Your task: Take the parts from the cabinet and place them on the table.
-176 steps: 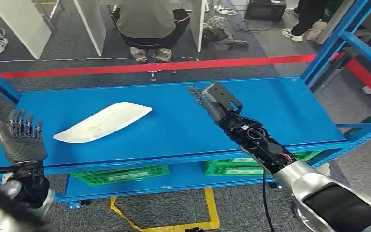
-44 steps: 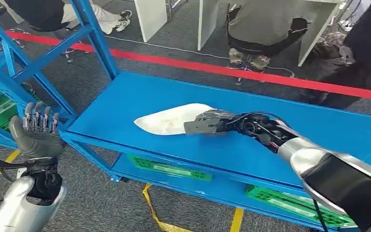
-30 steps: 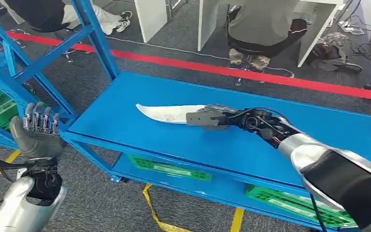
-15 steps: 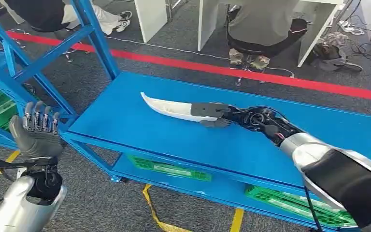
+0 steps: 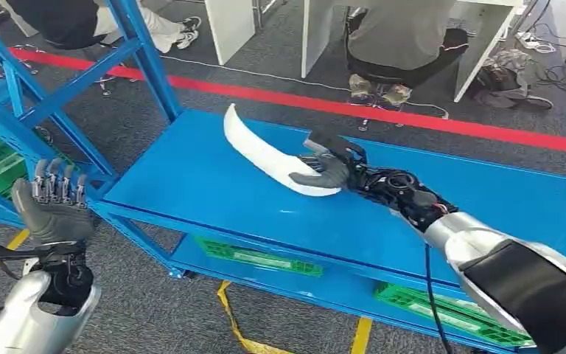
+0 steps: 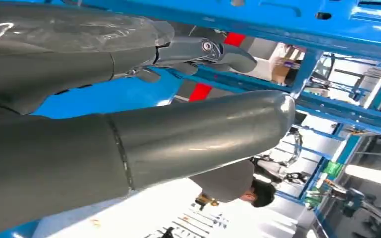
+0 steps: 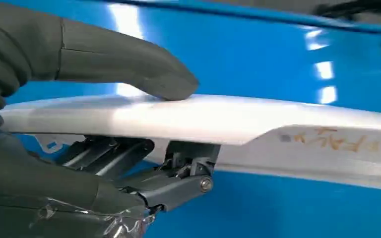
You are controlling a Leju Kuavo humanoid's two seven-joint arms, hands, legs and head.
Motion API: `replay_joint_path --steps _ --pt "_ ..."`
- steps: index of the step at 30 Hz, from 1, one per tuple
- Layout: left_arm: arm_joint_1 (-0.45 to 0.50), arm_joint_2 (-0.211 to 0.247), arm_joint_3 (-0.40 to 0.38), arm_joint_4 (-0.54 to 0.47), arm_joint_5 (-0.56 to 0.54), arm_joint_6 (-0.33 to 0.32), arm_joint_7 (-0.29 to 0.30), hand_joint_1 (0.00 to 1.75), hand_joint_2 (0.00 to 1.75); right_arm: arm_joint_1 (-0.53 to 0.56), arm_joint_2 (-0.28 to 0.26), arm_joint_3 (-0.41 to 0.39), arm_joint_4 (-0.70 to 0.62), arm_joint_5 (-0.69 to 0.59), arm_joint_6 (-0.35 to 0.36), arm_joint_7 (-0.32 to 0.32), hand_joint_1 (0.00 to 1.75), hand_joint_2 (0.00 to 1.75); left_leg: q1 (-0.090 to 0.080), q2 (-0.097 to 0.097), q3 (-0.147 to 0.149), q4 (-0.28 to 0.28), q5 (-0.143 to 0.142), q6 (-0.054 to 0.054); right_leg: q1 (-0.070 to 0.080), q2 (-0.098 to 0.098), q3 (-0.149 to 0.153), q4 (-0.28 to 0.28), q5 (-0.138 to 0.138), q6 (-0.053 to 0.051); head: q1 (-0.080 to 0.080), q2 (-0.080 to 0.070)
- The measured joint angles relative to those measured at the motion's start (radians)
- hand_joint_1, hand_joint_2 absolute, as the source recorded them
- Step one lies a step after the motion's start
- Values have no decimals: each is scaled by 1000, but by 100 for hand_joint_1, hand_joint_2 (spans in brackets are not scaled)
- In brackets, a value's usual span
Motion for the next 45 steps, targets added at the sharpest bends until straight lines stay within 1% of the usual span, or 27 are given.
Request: replay_joint_path --steps 6,10,11,14,18,22,30,38,45 --pt "4 5 0 -8 -5 5 0 0 0 89 0 -17 -118 -125 -90 13 175 175 0 0 0 0 0 0 0 0 0 0 0 0 0 0" --pt "7 8 0 -14 -9 12 0 0 0 140 0 -24 -191 -162 -131 17 175 175 0 0 0 0 0 0 0 0 0 0 0 0 2 0" --pt "11 10 0 -17 -10 12 2 0 175 155 0 -28 -212 -169 -145 19 175 175 0 0 0 0 -1 0 0 0 0 0 0 0 1 0" --pt "17 11 0 -23 -16 11 3 0 175 197 -1 -45 -289 -183 -197 34 175 175 0 0 0 0 -1 0 0 0 0 0 0 0 0 0" --pt "22 11 0 -27 -29 3 4 0 175 253 -4 -63 -403 -173 -247 55 175 175 0 0 0 0 -1 0 0 0 -1 0 0 0 0 0" --pt "24 11 1 -30 -35 -4 6 0 175 301 -8 -80 -508 -147 -280 65 175 175 0 0 0 0 -1 0 0 0 -1 0 0 0 0 0" --pt "22 11 2 -30 -53 -26 3 0 175 389 -13 -114 -692 -141 -318 82 175 175 0 0 0 0 -1 -1 0 0 -1 0 -1 0 0 0" --pt "21 12 6 -30 -68 -36 -1 0 175 437 -13 -138 -795 -167 -344 77 175 175 0 0 0 0 -1 -1 0 0 -1 0 -1 0 1 0" --pt "21 14 20 -30 -82 -37 -1 0 175 458 -15 -163 -886 -163 -371 66 175 175 0 0 0 0 -1 -1 0 0 -1 0 -1 0 1 0"
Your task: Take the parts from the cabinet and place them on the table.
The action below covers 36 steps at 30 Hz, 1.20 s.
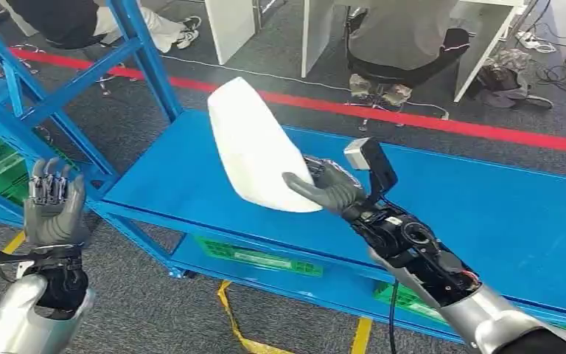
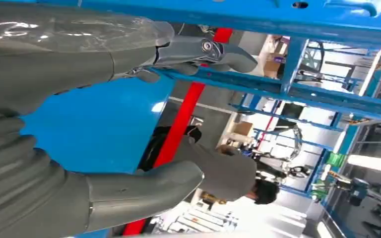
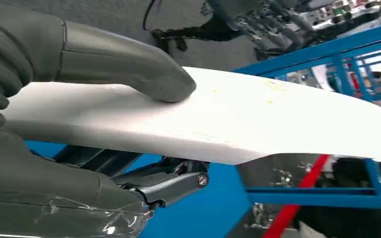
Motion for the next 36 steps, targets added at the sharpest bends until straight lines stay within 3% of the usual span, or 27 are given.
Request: replay_joint_path --steps 17,36 --pt "10 8 10 -5 1 1 -12 0 175 50 -4 -33 -150 110 -53 -26 175 175 0 0 0 0 -1 -1 0 0 0 0 -1 0 0 0" --pt "29 9 10 -29 -4 9 -30 0 175 54 -4 -34 -168 125 -44 -27 175 175 0 0 0 0 -2 -2 0 0 0 0 -2 -1 0 0"
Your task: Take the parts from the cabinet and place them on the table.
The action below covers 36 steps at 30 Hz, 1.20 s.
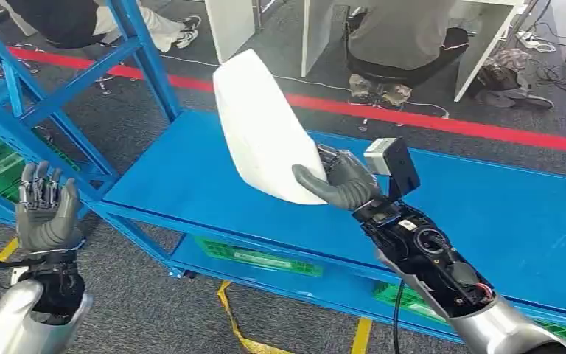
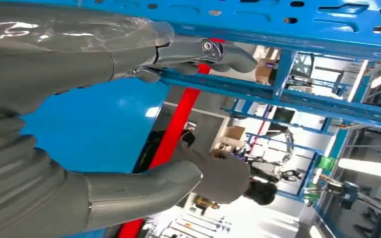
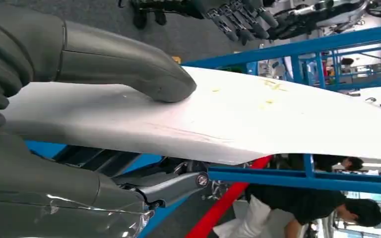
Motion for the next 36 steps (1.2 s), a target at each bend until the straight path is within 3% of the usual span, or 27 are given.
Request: replay_joint_path --steps 36 --pt "5 2 0 -10 -1 2 0 0 175 12 0 -20 0 -36 -1 -1 175 175 0 0 0 0 0 0 0 0 0 0 -1 0 0 0"
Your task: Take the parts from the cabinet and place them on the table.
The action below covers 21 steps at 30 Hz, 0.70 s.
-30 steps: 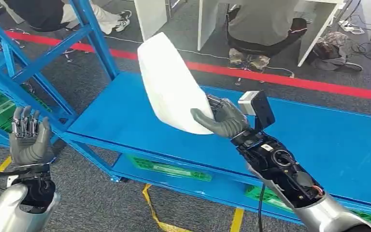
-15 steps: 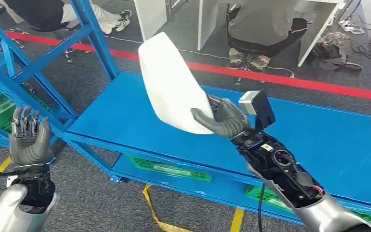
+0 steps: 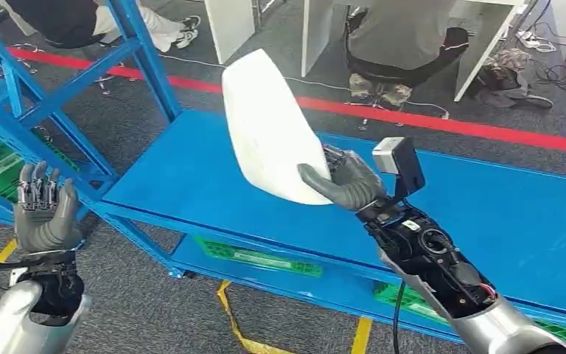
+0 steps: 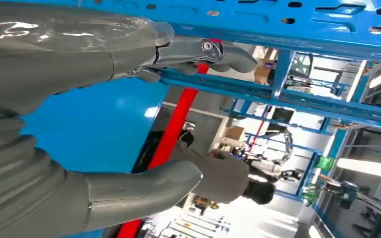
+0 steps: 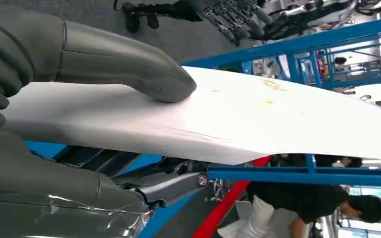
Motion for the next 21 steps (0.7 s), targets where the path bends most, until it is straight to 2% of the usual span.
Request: replay_joint_path --steps 3,6,11,12,17,18,19,21 --pt "-2 0 0 0 -4 0 -5 0 175 1 0 0 0 29 8 -19 175 175 0 0 0 0 0 0 0 0 0 0 0 0 0 0" --pt "-3 0 0 -1 -10 0 -11 0 175 4 0 5 -3 113 2 -38 175 175 0 0 0 0 0 0 0 0 0 0 0 0 0 0" --pt "-3 -1 0 -19 -11 -1 -13 0 175 8 0 16 -10 156 -9 -39 175 175 -1 0 -1 2 -1 1 -1 0 1 -1 0 1 0 0" --pt "-4 -1 0 -22 -11 -1 -13 0 175 10 0 17 -14 160 -10 -39 175 175 -6 0 -2 6 -5 7 -4 0 1 -2 -1 3 -3 0" --pt "-10 -1 0 -48 -12 3 -11 0 175 22 0 21 -30 163 -10 -39 175 175 -3 1 4 -2 -7 17 -2 1 8 -11 -2 11 -9 0" --pt "-10 -2 0 -56 -13 7 -10 0 175 23 0 21 -34 163 -10 -38 175 175 11 5 16 -17 -1 19 -3 -2 5 -5 -9 12 -8 0" --pt "-11 -2 0 -62 -13 8 -9 0 175 21 0 21 -34 163 -10 -39 175 175 11 2 24 -22 -2 21 0 -8 -10 34 -35 16 -1 0" --pt "-12 -2 0 -69 -13 11 -3 0 175 25 0 22 -34 162 -10 -37 175 175 11 1 30 -22 -5 24 -4 -14 -87 203 -119 22 11 0"
